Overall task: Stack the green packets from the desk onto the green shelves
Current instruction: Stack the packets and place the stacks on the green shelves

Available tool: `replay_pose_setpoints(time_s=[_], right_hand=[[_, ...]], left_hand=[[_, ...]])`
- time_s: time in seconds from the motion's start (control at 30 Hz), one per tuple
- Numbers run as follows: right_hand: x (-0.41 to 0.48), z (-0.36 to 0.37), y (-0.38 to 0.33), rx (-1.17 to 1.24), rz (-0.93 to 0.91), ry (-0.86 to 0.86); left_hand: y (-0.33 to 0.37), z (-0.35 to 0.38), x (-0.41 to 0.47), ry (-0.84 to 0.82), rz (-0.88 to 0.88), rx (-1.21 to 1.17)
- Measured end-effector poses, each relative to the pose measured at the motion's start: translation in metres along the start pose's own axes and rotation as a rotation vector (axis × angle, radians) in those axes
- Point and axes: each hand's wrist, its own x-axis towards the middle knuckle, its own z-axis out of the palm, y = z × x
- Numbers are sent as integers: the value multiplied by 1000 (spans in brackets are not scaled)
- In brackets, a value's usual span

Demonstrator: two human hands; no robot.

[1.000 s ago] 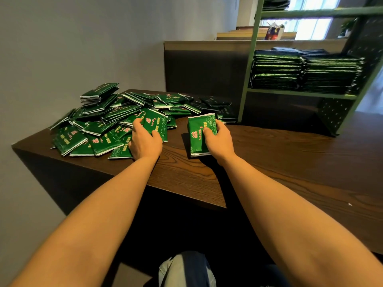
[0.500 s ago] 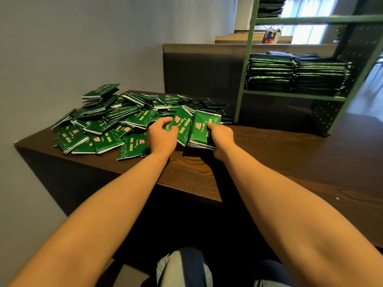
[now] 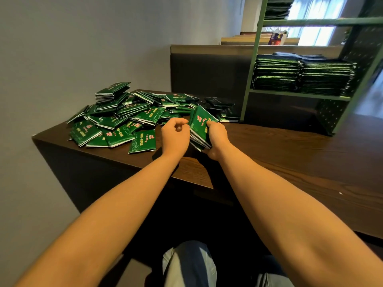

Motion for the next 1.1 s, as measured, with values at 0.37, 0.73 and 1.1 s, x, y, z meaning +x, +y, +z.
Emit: replay_pose_setpoints(time_s=[0.37, 0.73, 1.1], right_hand=[[0, 29, 18, -15, -45, -35], [19, 7, 25, -279, -369, 8], [11, 7, 21, -215, -276, -11]], left_hand=[[-23, -44, 5, 98, 24, 188], [-52, -62, 17, -57, -85, 787], [-46, -66, 7, -15, 114, 490]])
